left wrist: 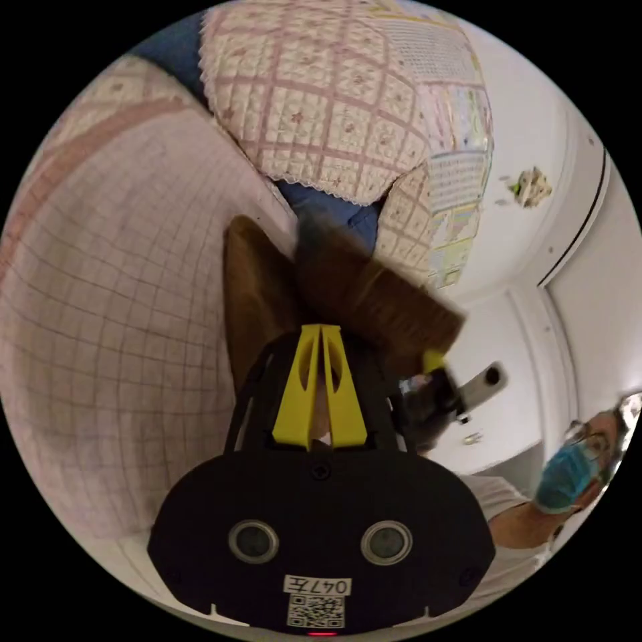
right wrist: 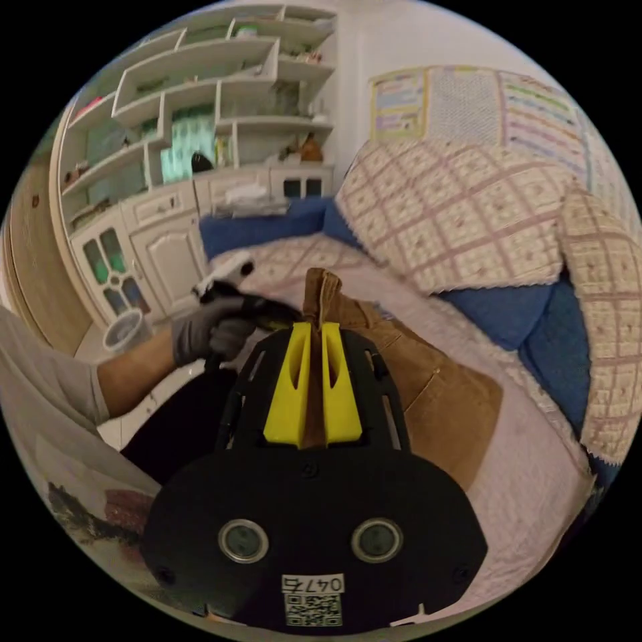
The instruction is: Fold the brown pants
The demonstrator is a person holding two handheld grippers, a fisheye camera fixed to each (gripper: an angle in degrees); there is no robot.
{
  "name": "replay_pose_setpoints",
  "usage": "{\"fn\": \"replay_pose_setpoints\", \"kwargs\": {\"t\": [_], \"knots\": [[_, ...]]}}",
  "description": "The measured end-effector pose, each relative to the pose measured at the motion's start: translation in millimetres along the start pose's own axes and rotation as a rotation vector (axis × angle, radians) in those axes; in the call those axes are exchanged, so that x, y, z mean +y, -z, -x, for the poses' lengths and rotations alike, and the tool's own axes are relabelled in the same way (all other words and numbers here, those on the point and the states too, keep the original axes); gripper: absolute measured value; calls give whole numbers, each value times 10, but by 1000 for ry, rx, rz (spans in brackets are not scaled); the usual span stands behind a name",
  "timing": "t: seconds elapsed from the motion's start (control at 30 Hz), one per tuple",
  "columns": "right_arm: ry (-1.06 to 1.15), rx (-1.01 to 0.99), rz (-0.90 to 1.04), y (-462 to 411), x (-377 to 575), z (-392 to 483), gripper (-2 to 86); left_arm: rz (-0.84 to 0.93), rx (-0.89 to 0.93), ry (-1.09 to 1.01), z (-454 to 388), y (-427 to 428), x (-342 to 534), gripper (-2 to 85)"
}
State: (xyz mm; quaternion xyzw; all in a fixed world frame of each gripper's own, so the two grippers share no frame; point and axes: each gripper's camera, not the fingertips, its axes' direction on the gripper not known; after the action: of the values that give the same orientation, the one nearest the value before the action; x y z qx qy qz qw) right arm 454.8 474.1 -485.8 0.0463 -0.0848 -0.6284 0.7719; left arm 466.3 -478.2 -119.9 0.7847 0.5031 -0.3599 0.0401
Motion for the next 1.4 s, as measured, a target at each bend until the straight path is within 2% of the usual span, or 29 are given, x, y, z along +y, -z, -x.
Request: {"fn": "replay_pose_setpoints", "kwargs": {"t": [0.07, 0.3, 0.43, 0.67, 0.83, 0.93, 1.0, 1.07, 1.2, 1.27, 1.4], "knots": [[-8, -99, 22, -342, 28, 172, -4, 2, 5, 46, 314, 35, 89, -9], [-15, -131, -68, -363, -155, 221, -3, -93, 239, 103, 907, 274, 716, 33], [16, -137, -99, -410, -256, 294, -2, -111, 269, 106, 963, 312, 832, 60], [129, 55, -127, -473, -476, 599, 1, -64, 169, 34, 695, 198, 920, 87], [169, 114, -86, -753, -669, 807, 1, -16, 95, -86, 349, 66, 1050, 45], [201, 144, -18, -1028, -714, 887, 8, 11, -50, -150, 232, 94, 1221, 26], [186, 100, 32, -1178, -725, 841, 14, 30, -239, -102, 348, 214, 1411, 44], [152, -22, 122, -1336, -753, 687, 31, -18, -296, -79, 376, 390, 1646, 51], [86, -133, 12, -939, -782, 301, 43, -60, -144, -73, 355, 585, 2187, 66], [-32, -21, -130, -474, -678, -171, 42, 1, -121, -47, 397, 441, 2327, 96], [-312, 124, -161, -79, -276, -1140, 35, 53, -128, 16, 484, 168, 2635, 126]]}}
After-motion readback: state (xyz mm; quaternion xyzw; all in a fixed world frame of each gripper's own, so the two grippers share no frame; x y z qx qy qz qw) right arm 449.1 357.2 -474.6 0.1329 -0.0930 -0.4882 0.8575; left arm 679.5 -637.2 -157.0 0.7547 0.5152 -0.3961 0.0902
